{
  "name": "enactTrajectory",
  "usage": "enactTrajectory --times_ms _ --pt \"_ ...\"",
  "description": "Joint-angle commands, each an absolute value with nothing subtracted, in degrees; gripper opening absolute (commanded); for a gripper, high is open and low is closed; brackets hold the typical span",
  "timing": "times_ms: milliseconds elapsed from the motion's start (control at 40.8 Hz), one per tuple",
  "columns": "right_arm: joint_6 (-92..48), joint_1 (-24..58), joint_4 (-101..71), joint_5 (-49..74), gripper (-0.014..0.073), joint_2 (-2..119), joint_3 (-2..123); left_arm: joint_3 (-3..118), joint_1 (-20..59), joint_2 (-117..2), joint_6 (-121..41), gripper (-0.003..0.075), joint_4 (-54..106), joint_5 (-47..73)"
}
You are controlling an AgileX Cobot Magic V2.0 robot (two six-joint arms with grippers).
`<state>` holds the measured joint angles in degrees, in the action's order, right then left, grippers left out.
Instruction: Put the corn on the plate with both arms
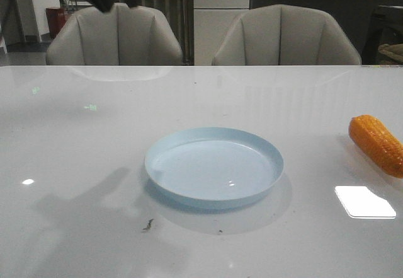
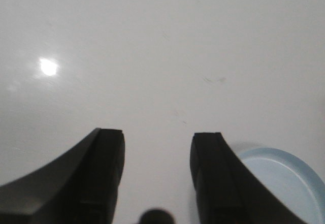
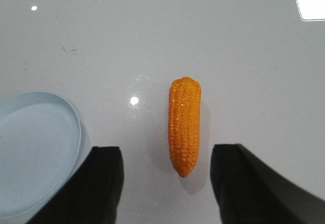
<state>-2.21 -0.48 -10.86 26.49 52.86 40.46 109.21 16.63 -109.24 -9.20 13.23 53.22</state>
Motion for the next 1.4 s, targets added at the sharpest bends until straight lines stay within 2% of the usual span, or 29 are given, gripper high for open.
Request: enactTrajectory --times_ms 0,98,196,319,613,784,907,1078,1373 --pt "-2.5 -0.7 -11.2 22.1 0.0493 52.5 42.3 111.5 15.4 -101.1 -9.3 0.0386 6.2 49.6" --pt "-2.5 -0.7 -11.2 22.5 0.0493 52.5 42.3 111.0 13.9 -96.4 -9.3 0.0386 0.0 49.8" --pt "-2.5 -0.7 -11.2 22.7 0.0493 52.5 42.3 105.5 11.1 -89.6 -9.3 0.0386 -0.5 45.3" --pt "-2.5 -0.7 -11.2 22.7 0.0493 52.5 42.3 92.8 8.0 -81.0 -9.3 0.0386 -0.5 36.1" --pt "-2.5 -0.7 -11.2 23.6 0.0493 52.7 42.3 51.8 2.5 -58.2 -9.3 0.0386 -0.6 11.1" --pt "-2.5 -0.7 -11.1 25.2 0.0493 54.4 42.6 35.6 2.4 -47.9 -9.3 0.0386 0.0 6.3" --pt "-4.3 -0.7 -9.8 25.2 0.0493 57.5 45.2 30.2 2.4 -42.1 -9.3 0.0386 1.2 7.0" --pt "-4.3 -0.7 -8.9 26.9 0.0494 66.1 52.7 29.5 2.4 -36.9 -9.3 0.0386 4.2 7.3" --pt "-4.3 -0.7 -8.9 28.8 0.0494 83.2 65.2 29.5 2.4 -36.1 -9.3 0.0386 4.2 6.0"
